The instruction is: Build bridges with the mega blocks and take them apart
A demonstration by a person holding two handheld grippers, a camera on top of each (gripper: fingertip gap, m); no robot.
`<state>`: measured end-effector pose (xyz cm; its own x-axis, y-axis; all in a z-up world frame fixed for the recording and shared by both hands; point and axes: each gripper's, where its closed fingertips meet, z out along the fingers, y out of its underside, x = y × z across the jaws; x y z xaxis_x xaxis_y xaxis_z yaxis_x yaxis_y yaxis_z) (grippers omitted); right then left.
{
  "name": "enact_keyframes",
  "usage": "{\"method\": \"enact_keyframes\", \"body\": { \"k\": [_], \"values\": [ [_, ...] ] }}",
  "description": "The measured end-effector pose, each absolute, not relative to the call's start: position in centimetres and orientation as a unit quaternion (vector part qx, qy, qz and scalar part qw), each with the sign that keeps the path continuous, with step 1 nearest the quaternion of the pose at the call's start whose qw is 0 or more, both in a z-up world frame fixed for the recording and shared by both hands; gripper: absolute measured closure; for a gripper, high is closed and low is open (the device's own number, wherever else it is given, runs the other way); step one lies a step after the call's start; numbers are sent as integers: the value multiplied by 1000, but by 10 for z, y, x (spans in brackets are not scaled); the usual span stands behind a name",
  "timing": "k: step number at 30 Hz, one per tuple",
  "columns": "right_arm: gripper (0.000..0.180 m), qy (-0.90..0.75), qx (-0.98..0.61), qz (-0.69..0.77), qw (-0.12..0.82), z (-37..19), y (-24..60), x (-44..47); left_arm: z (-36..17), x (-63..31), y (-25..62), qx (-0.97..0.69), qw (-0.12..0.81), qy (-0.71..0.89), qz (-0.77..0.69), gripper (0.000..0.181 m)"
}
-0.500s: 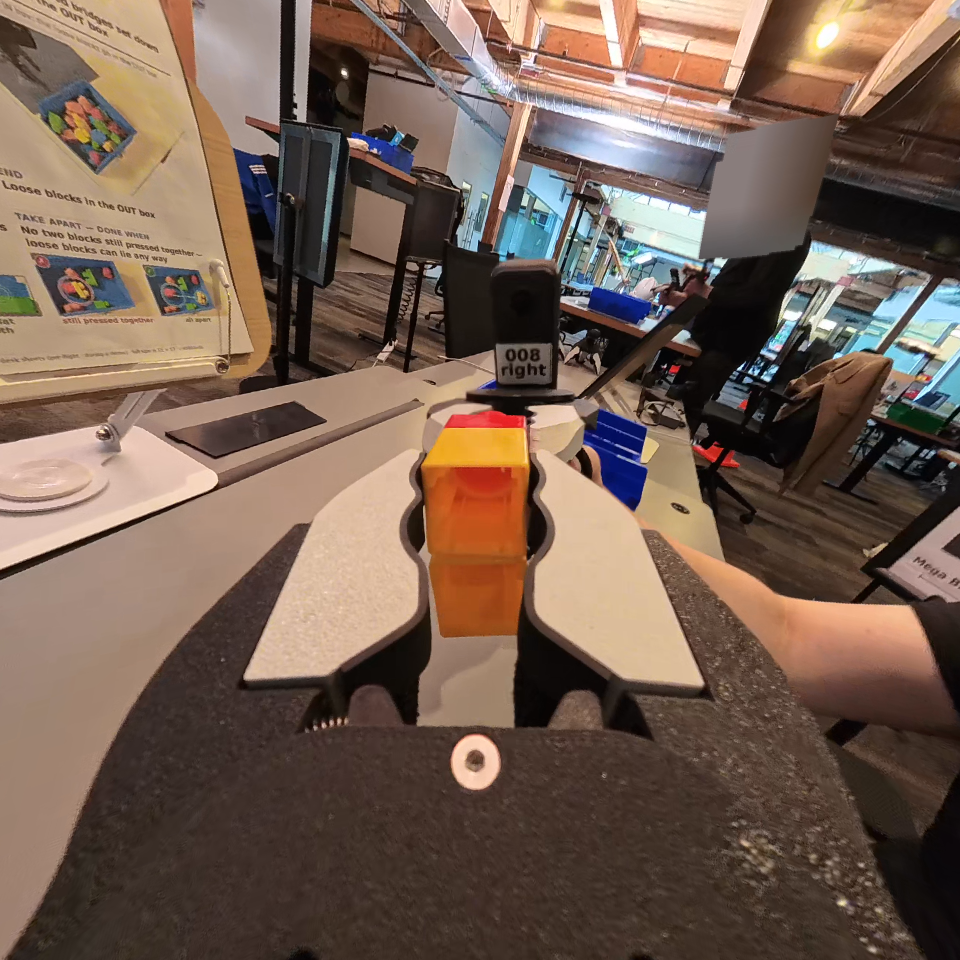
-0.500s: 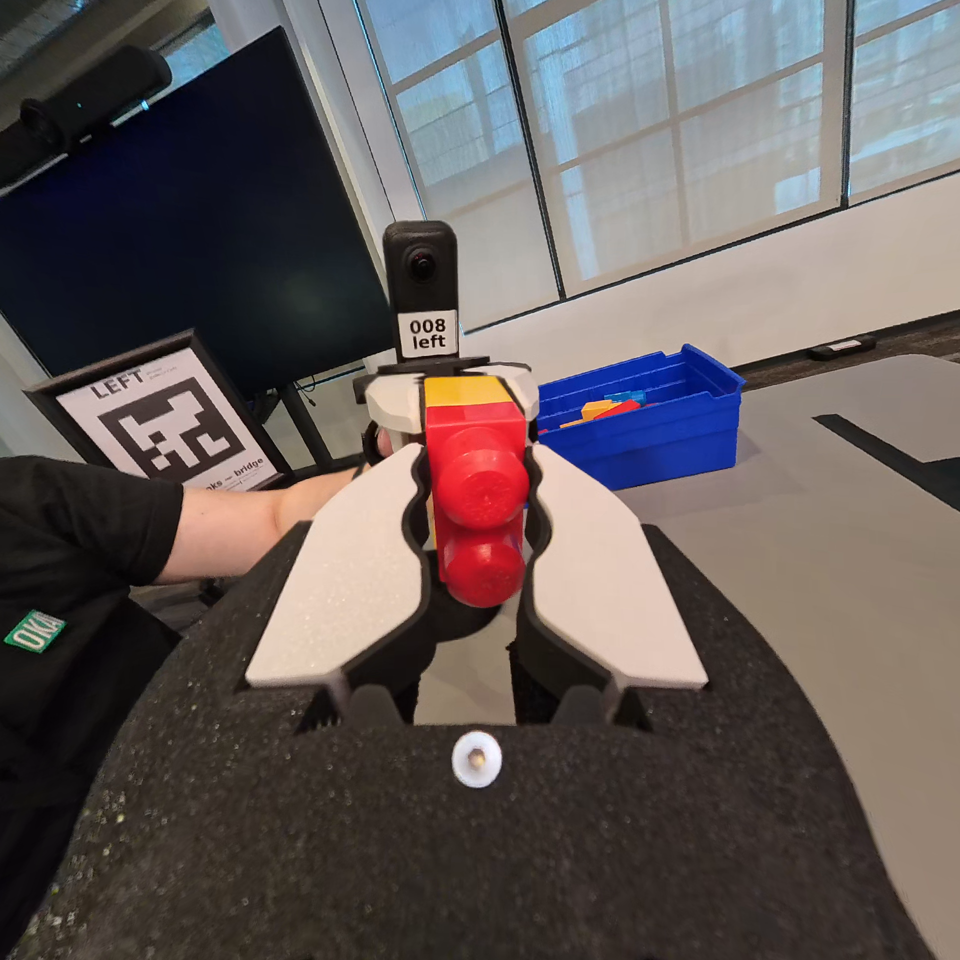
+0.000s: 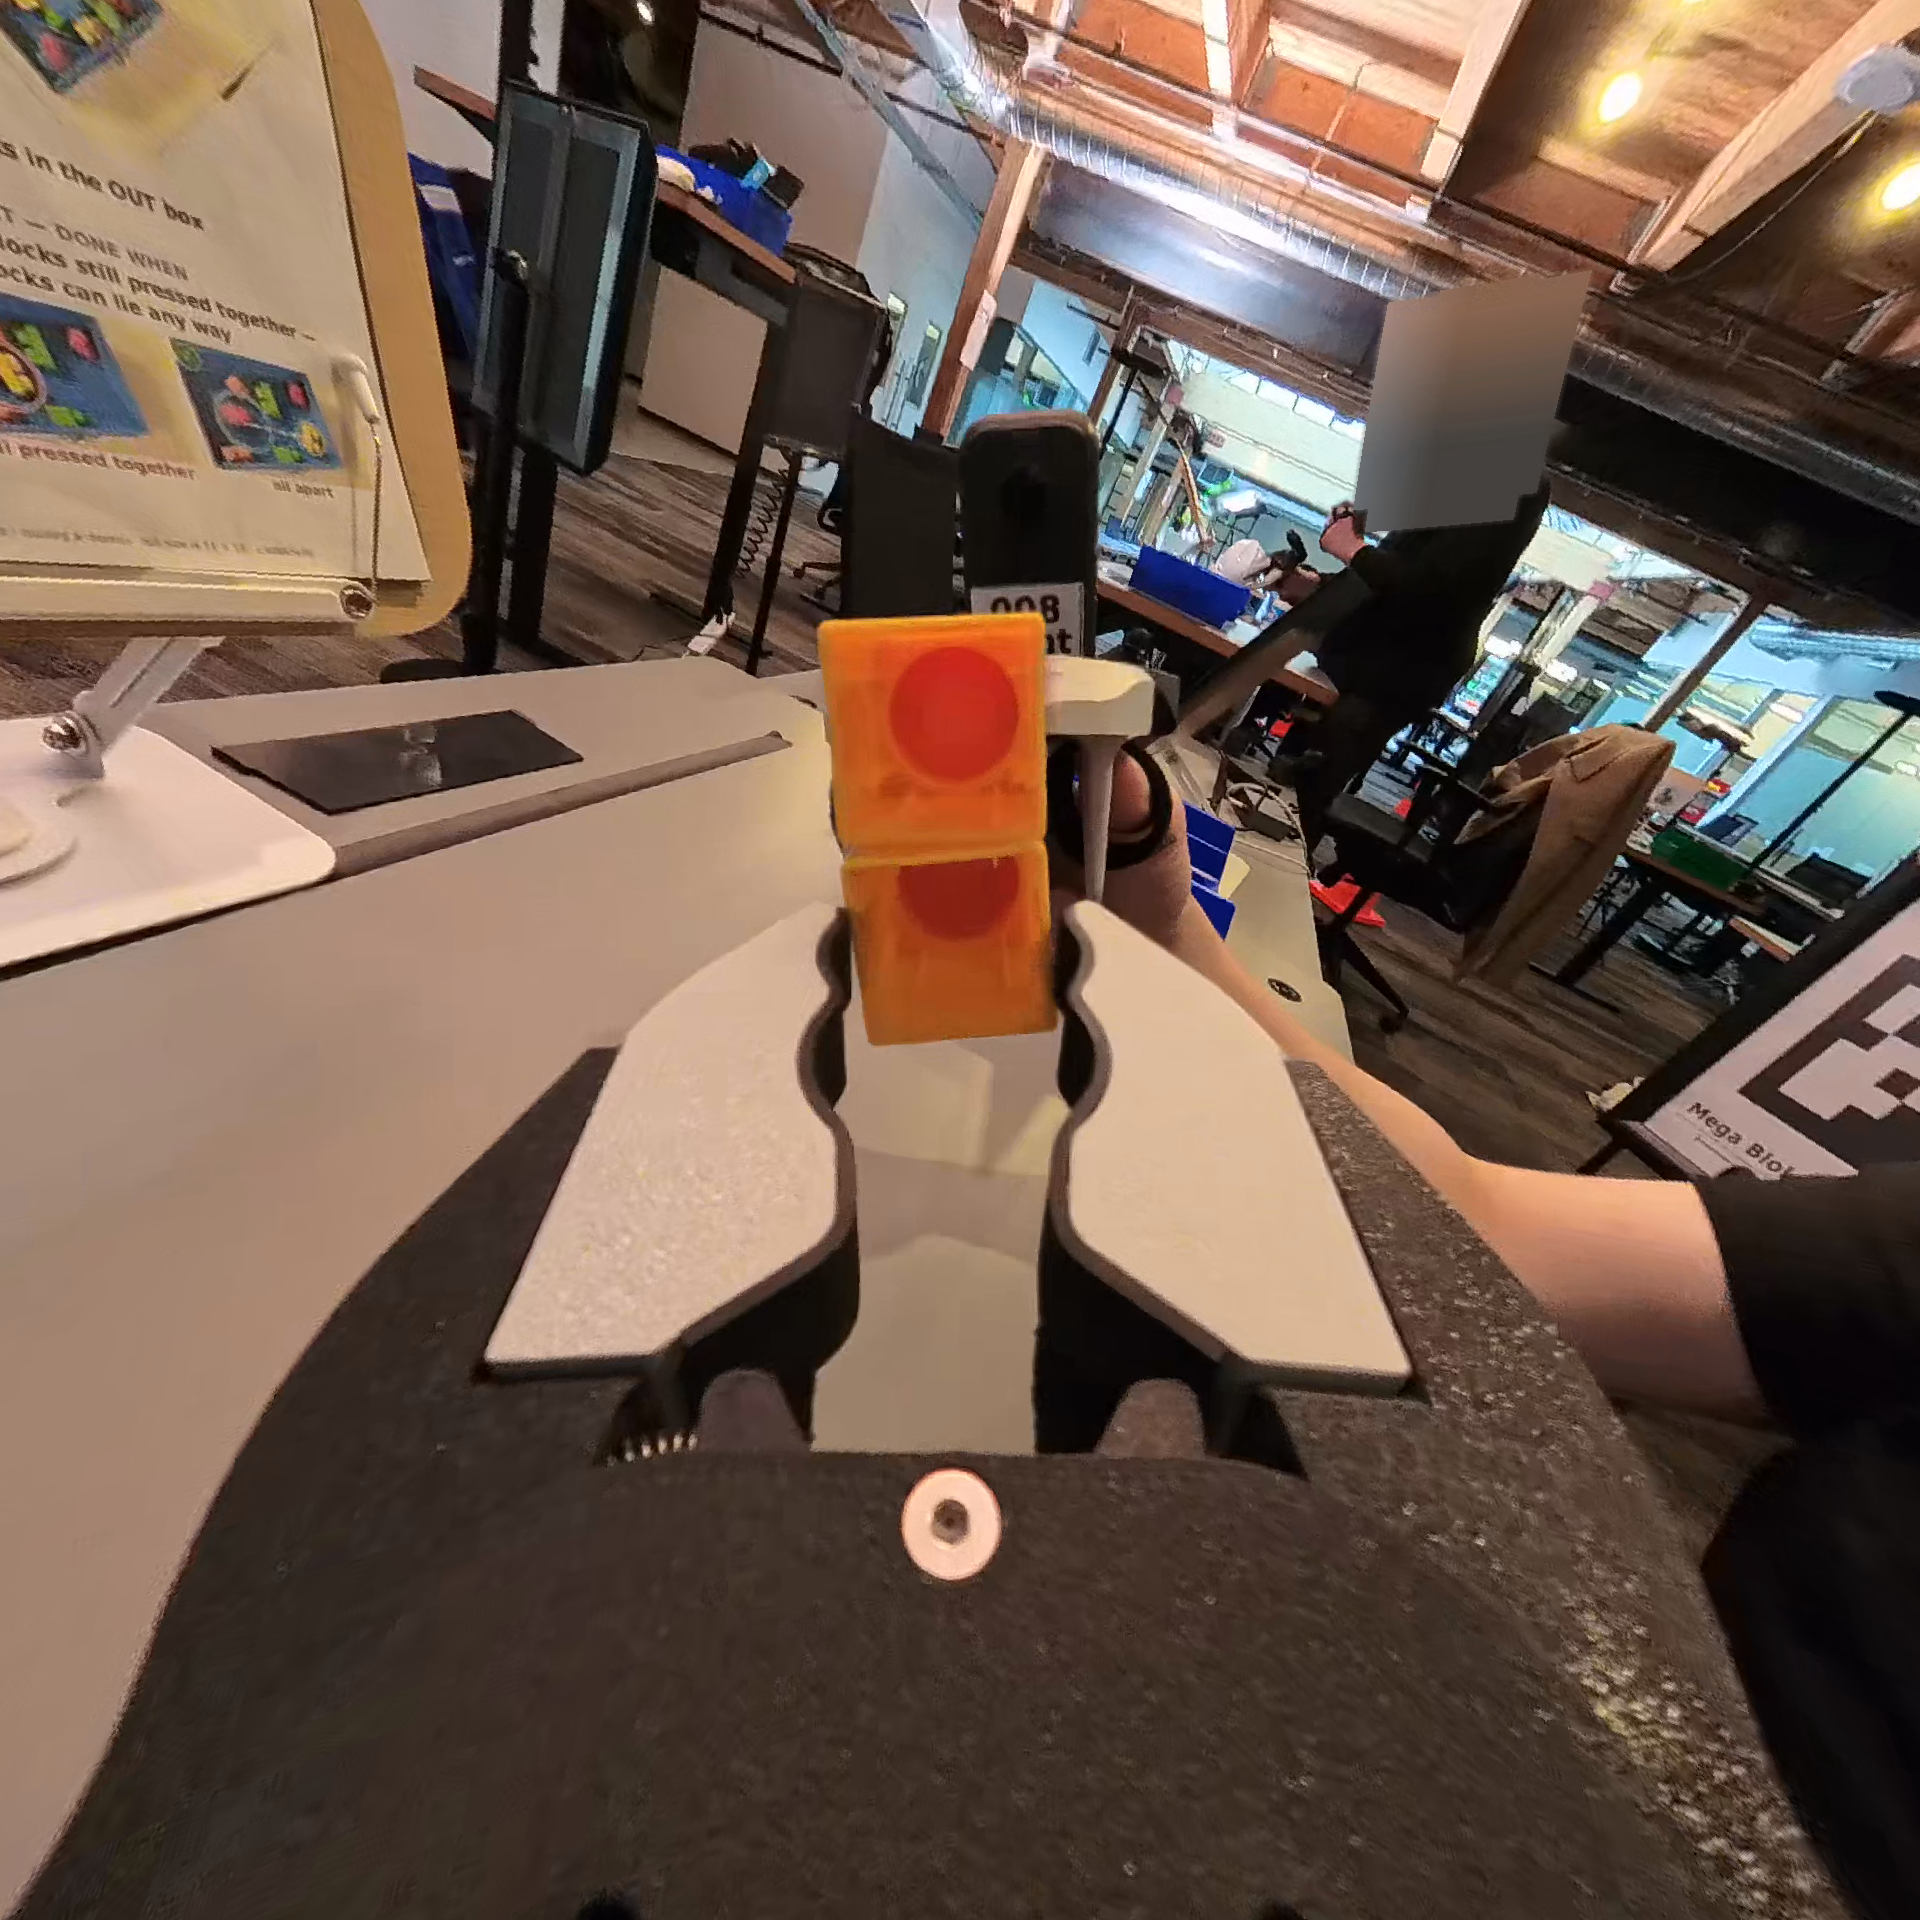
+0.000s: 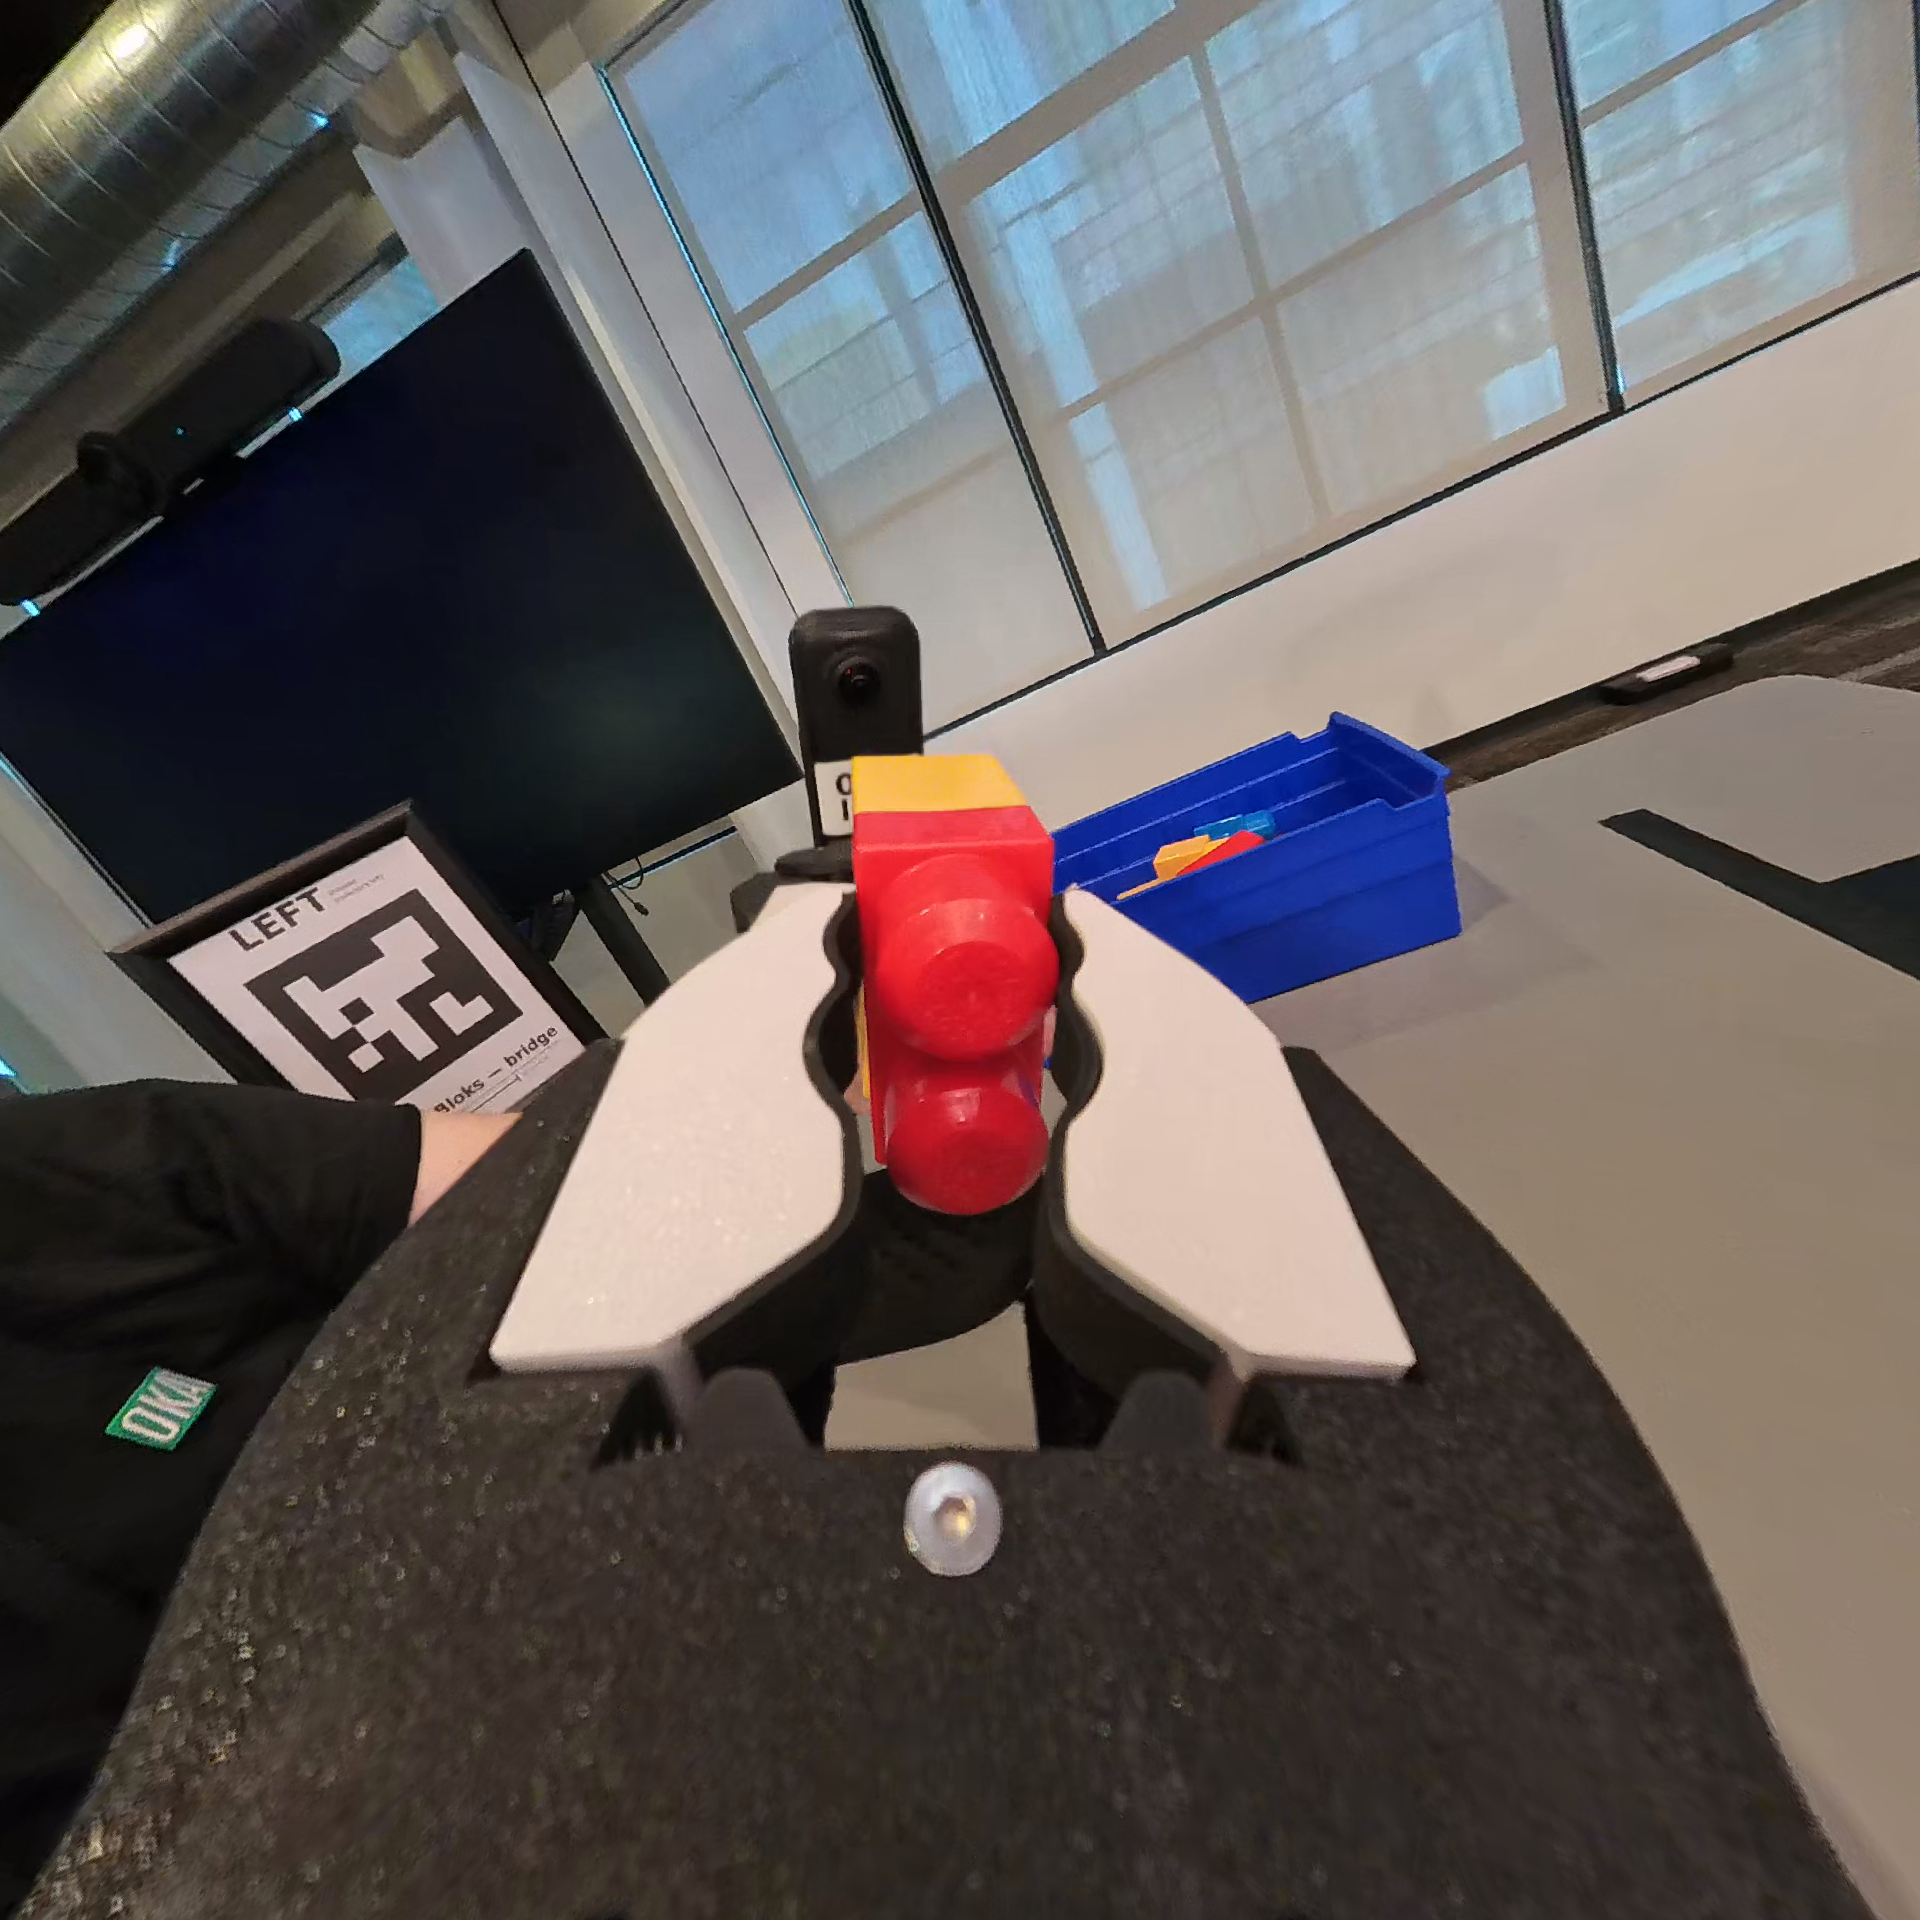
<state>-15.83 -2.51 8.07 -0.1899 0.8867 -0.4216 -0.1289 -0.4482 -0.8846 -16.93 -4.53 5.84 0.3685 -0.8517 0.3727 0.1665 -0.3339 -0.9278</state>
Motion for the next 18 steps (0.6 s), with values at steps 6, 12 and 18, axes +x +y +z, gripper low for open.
{"method": "enact_keyframes", "body": {
  "k": [6, 12, 18],
  "values": [
    [139, -390, -513, 652, 399, 82, -27, -158, 64, -172, -45, -635, 524, 248, -510, 146],
    [142, -405, -516, 650, 384, 76, -32, -164, 75, -181, -46, -619, 544, 232, -517, 147],
    [146, -425, -517, 649, 362, 73, -40, -165, 73, -177, -50, -620, 535, 240, -521, 147]
  ]
}}
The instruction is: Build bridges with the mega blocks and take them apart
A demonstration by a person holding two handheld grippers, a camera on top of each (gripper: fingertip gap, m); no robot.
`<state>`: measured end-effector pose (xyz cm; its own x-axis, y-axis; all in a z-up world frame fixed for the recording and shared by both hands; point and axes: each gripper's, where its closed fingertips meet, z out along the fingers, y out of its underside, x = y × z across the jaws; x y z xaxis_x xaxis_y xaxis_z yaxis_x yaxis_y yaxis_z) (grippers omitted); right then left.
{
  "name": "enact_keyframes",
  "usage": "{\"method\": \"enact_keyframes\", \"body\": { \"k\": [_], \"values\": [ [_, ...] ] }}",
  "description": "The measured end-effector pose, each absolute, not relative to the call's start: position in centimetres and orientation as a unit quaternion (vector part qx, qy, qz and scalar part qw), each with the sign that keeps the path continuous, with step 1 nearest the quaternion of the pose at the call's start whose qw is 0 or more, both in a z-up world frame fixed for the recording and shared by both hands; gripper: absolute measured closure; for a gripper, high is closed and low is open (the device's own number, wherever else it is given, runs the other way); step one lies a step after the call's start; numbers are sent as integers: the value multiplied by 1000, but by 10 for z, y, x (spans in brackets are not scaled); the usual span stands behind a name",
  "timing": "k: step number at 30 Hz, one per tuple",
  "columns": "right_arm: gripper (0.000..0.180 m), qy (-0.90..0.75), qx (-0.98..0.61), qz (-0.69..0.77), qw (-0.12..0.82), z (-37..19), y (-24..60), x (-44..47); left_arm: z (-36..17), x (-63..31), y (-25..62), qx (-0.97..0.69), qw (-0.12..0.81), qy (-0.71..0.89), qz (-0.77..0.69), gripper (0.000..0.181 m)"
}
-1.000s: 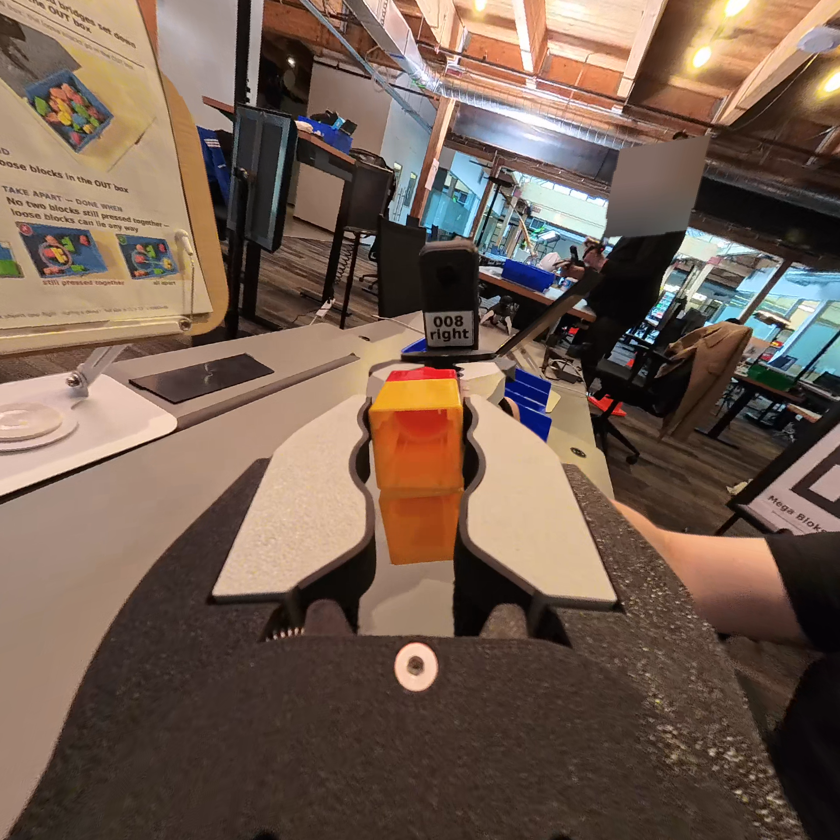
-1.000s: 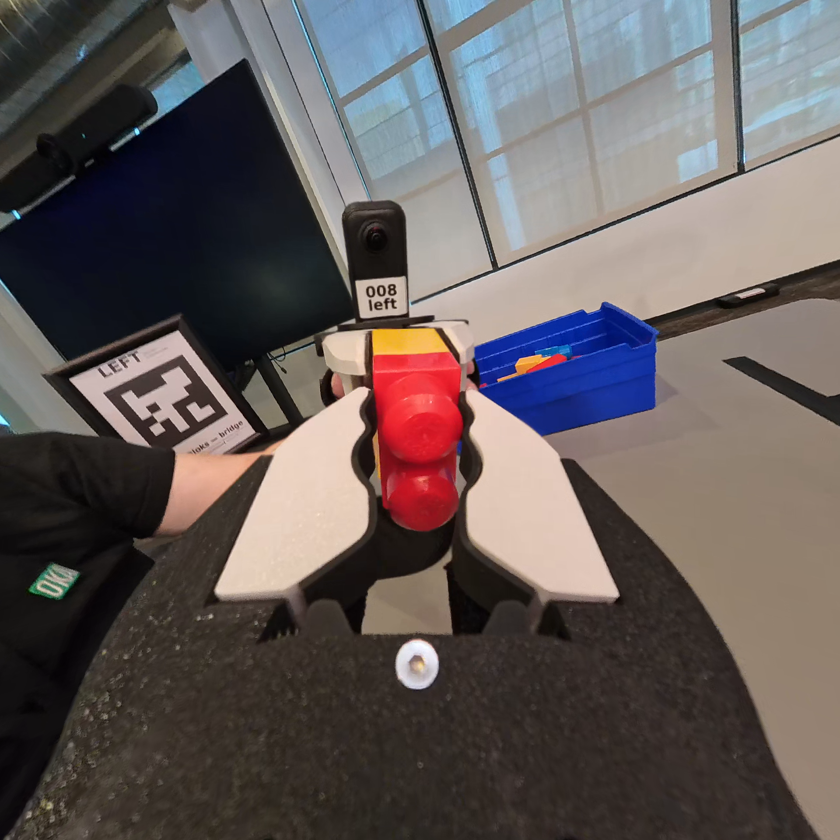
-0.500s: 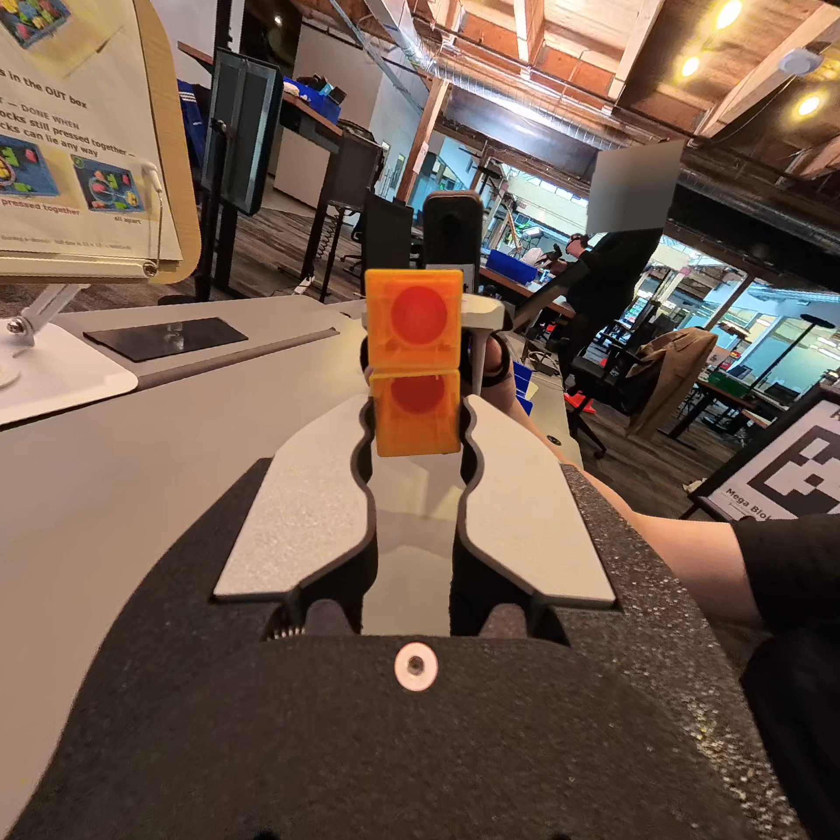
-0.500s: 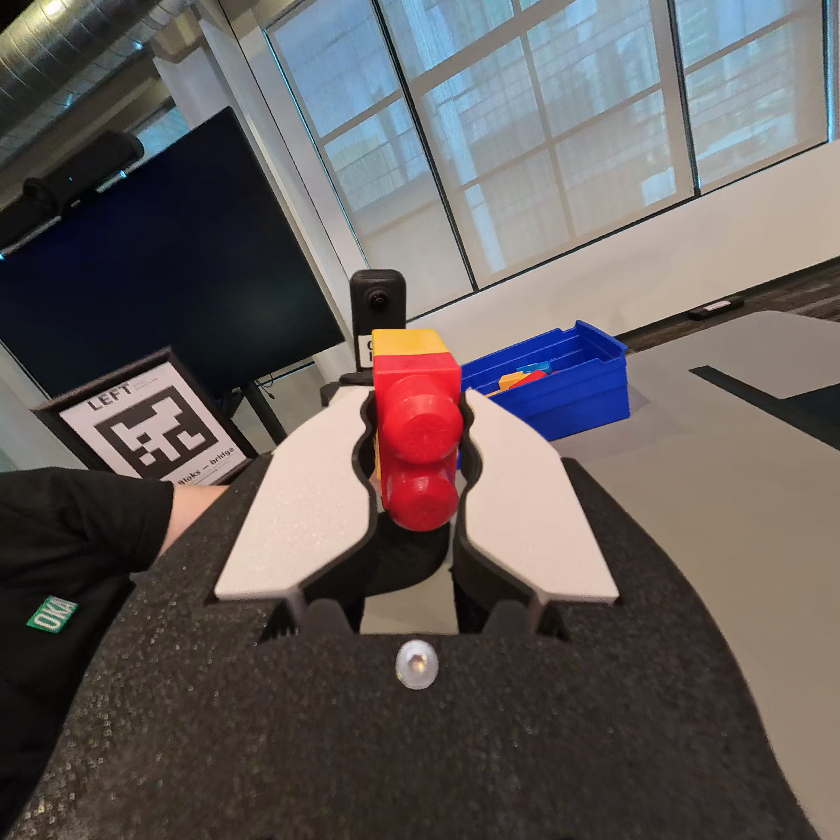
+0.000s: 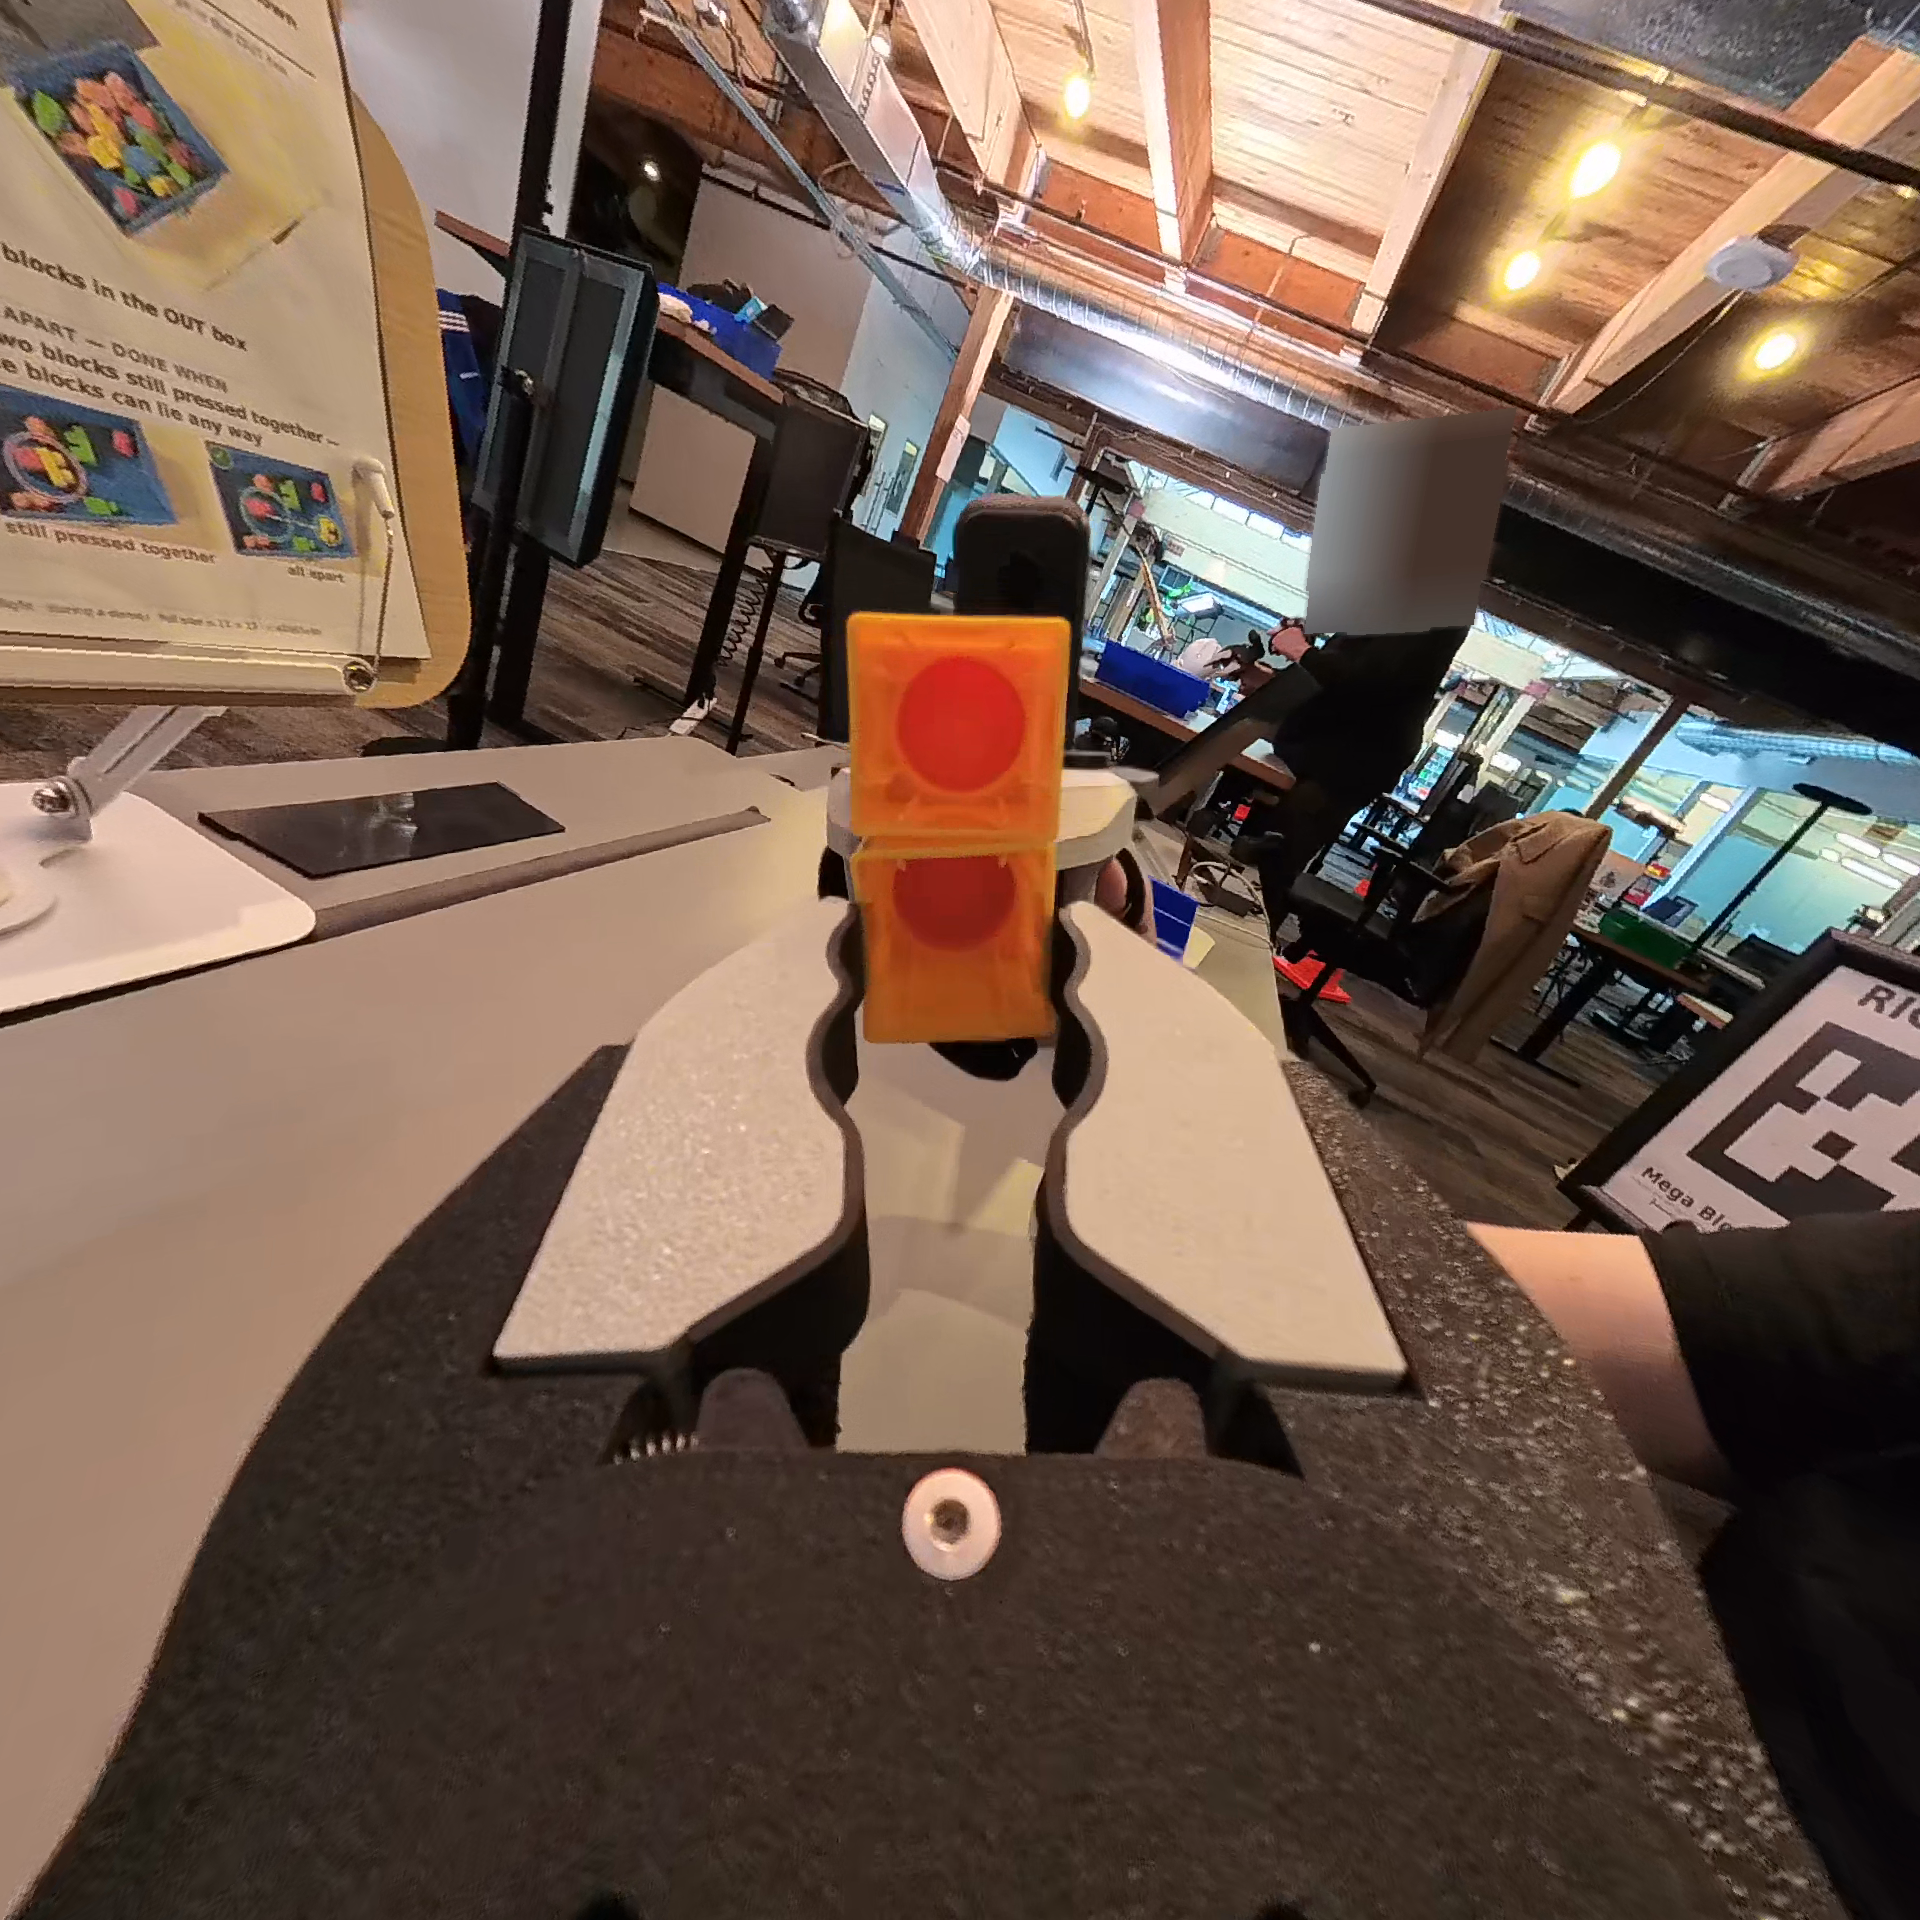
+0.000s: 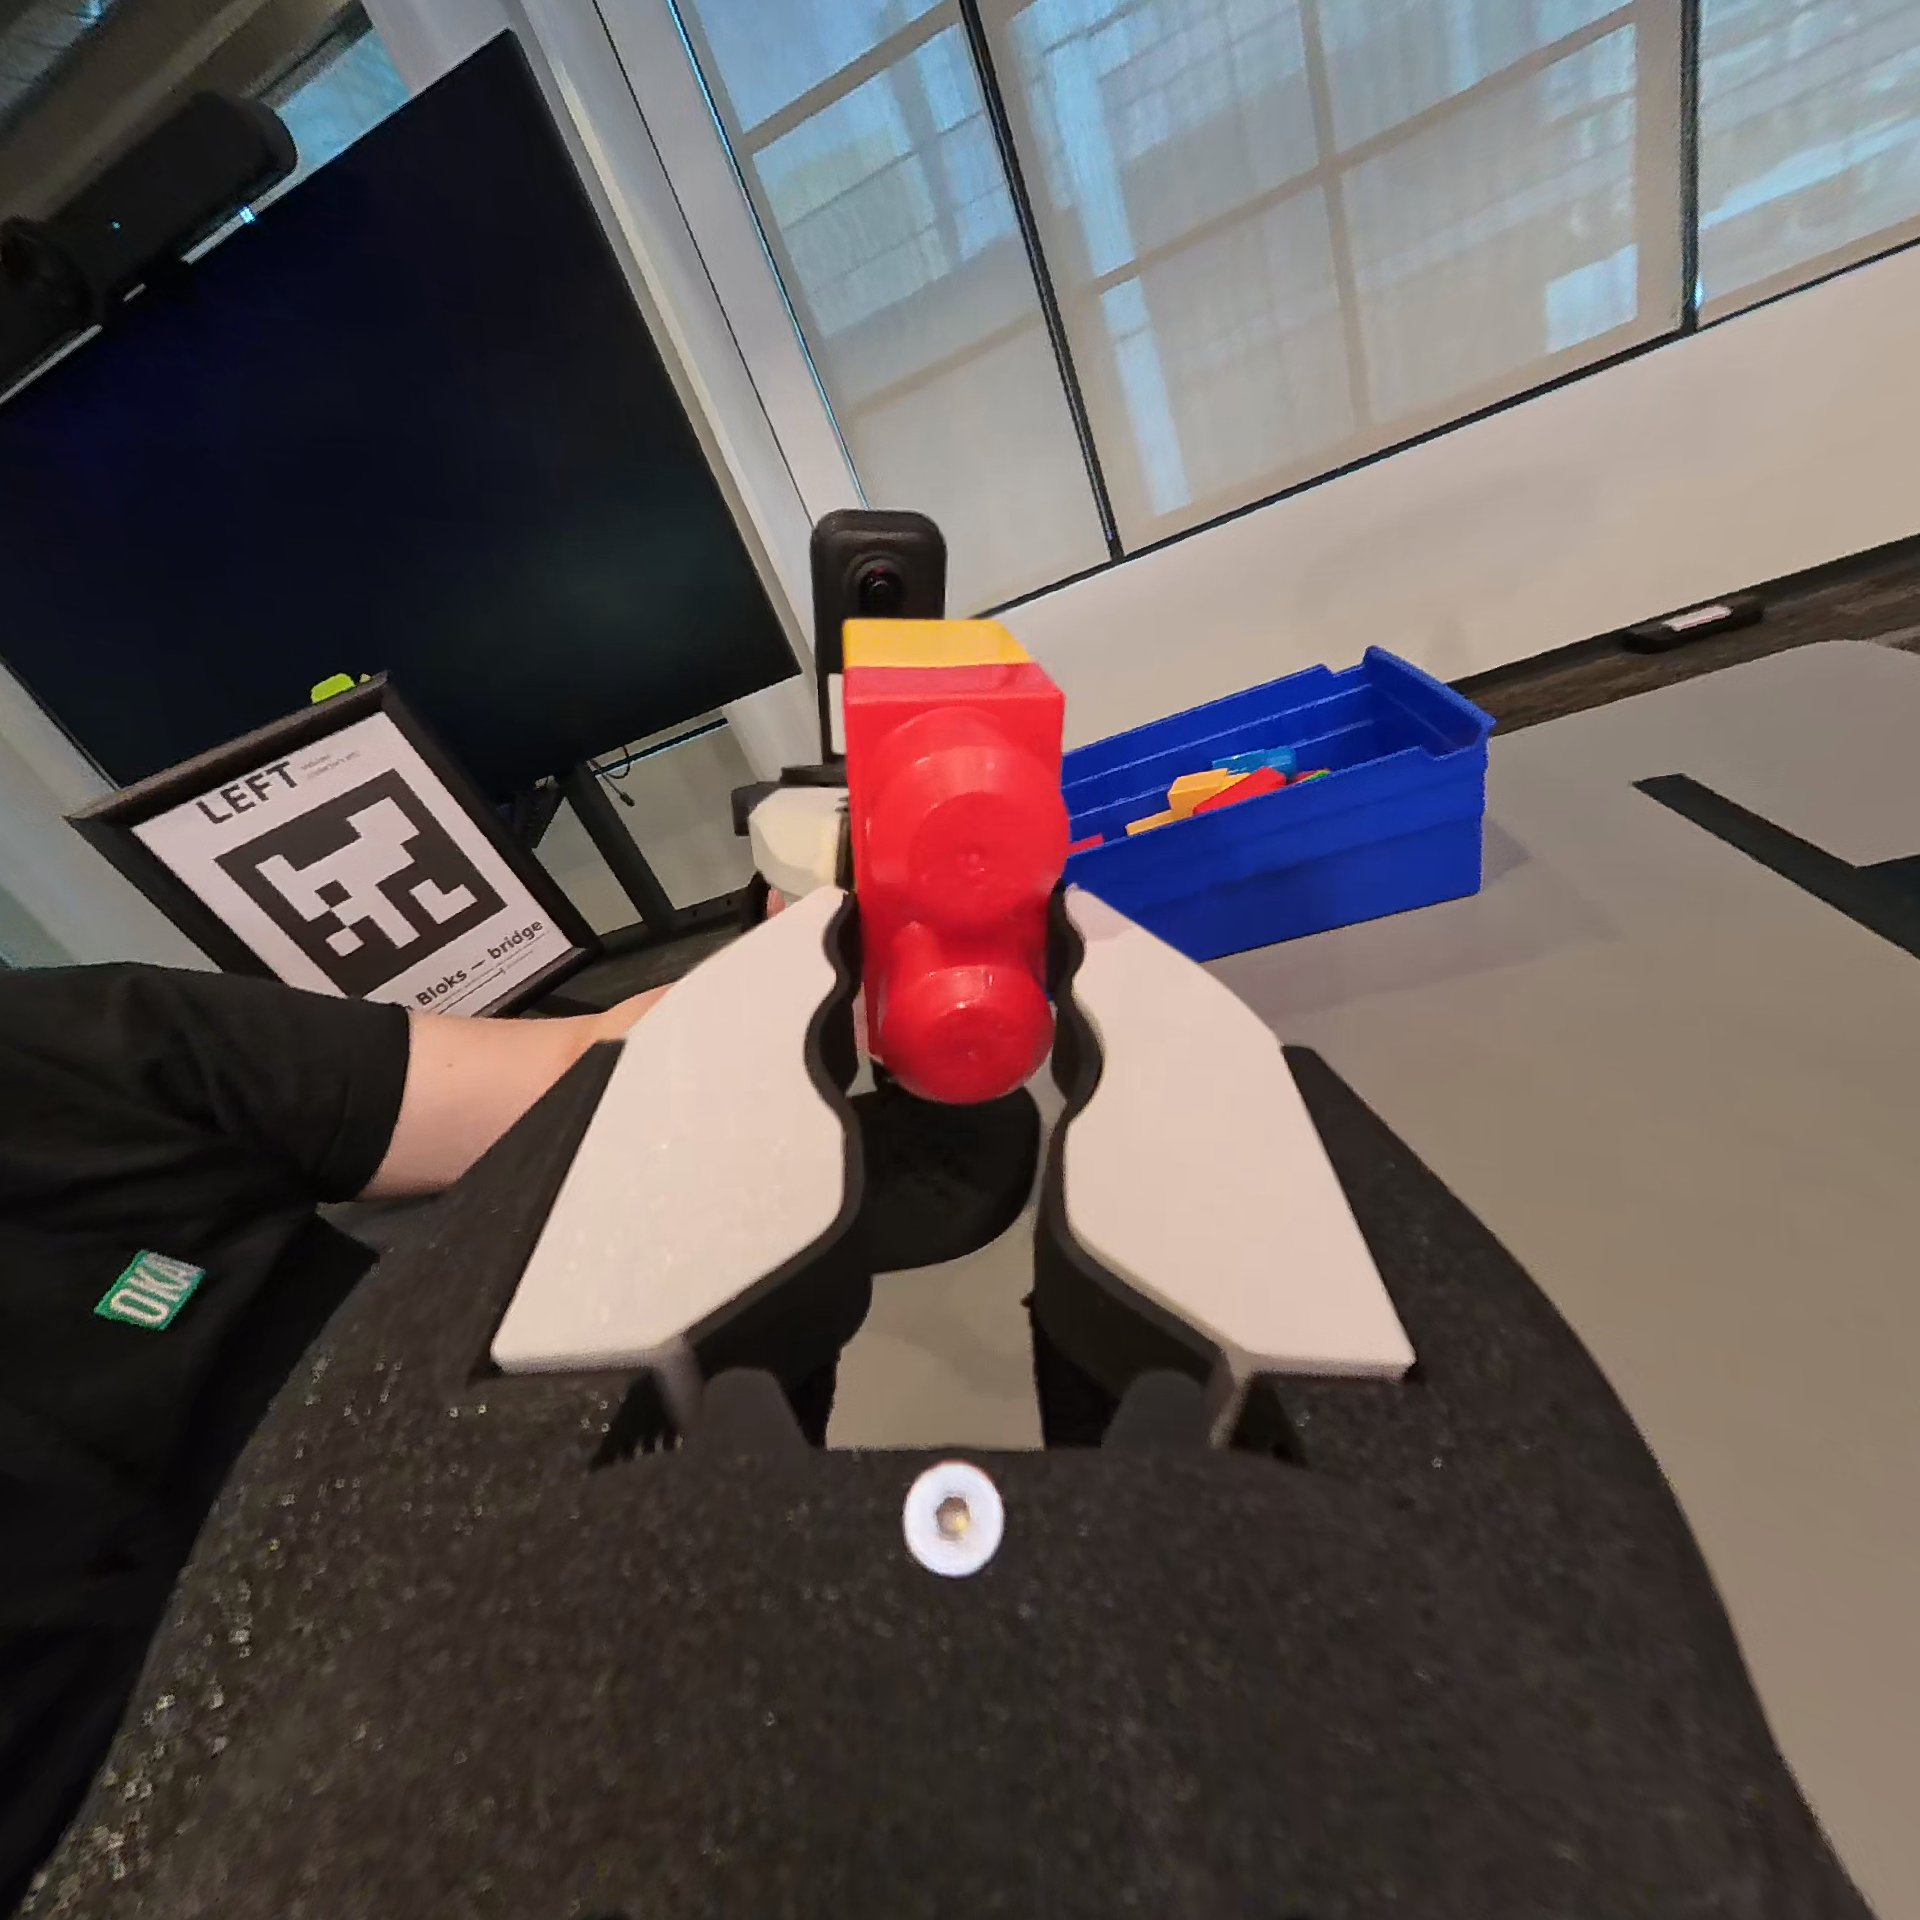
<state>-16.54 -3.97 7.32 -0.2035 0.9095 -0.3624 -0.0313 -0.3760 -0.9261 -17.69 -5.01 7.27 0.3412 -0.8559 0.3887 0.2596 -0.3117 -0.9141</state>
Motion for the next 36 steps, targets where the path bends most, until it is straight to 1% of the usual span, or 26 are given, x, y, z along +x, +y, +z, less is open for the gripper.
{"method": "enact_keyframes", "body": {
  "k": [8, 18, 22, 28, 33, 36],
  "values": [
    [146, -421, -515, 668, 333, 71, -43, -165, 69, -175, -53, -631, 529, 266, -502, 147],
    [146, -408, -522, 668, 338, 70, -38, -165, 70, -175, -47, -630, 527, 251, -512, 147],
    [146, -393, -529, 672, 336, 73, -36, -166, 75, -177, -45, -619, 526, 247, -529, 145],
    [146, -387, -536, 661, 356, 78, -29, -155, 91, -189, -41, -591, 557, 228, -537, 144],
    [146, -411, -540, 646, 350, 73, -34, -157, 100, -186, -42, -588, 567, 244, -523, 144],
    [146, -415, -533, 648, 353, 74, -36, -156, 101, -185, -41, -588, 579, 256, -503, 151]
  ]
}}
